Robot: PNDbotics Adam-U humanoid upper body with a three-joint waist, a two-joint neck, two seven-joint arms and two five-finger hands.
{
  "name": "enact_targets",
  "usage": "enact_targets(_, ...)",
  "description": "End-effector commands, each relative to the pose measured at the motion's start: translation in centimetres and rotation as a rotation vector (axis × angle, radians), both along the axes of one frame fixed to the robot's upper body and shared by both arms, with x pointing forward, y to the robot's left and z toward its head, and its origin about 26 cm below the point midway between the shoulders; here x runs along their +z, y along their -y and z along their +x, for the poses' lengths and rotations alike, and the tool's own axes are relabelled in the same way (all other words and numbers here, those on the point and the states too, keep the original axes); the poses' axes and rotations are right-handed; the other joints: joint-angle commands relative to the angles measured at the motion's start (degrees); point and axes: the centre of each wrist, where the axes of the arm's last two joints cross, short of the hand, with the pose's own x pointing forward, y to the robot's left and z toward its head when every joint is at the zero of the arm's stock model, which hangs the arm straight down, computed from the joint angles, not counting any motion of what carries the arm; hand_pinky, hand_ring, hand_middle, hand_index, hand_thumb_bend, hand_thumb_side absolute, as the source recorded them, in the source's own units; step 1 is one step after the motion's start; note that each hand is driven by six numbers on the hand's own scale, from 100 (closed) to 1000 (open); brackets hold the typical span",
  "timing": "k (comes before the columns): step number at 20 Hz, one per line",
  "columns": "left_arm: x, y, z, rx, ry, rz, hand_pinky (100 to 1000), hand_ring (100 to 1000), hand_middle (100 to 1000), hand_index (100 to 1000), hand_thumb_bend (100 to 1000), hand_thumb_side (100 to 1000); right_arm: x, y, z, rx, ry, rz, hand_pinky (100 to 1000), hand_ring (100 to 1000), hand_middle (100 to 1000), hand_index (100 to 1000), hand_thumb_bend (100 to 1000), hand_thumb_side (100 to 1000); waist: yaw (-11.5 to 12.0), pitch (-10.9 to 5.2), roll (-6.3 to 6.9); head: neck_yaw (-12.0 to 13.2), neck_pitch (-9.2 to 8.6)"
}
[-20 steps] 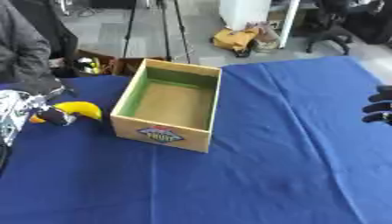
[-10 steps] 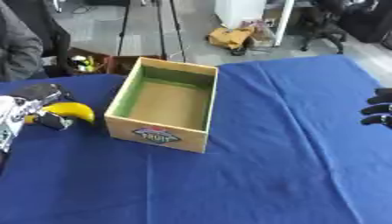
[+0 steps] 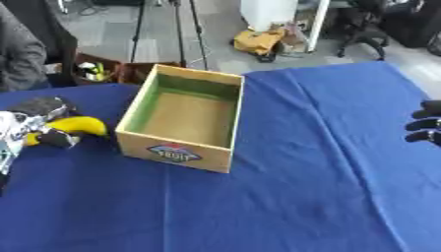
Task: Pick up objects on the table and place them in the box.
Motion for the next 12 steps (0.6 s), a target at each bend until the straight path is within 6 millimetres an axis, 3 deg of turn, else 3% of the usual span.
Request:
enact_targets(1, 1.8, -1.2, -0.3, 0.025, 0.027, 0.010, 813, 721, 692, 758, 383, 247, 1.0, 0.4, 0.0, -0.005, 0.029, -0.015, 576, 626, 625, 756, 100, 656, -0.05, -1.02, -0.07, -0.15, -0.38)
enact_targets(12, 2.9, -1.3, -0.4, 0.024, 0.038, -0.001, 770, 652, 622, 712, 246, 204, 0.8, 0.7, 0.0, -0.010, 0.023, -0.013, 577, 627, 625, 757, 100, 656, 0.12, -1.80, -0.23, -0.26, -0.24)
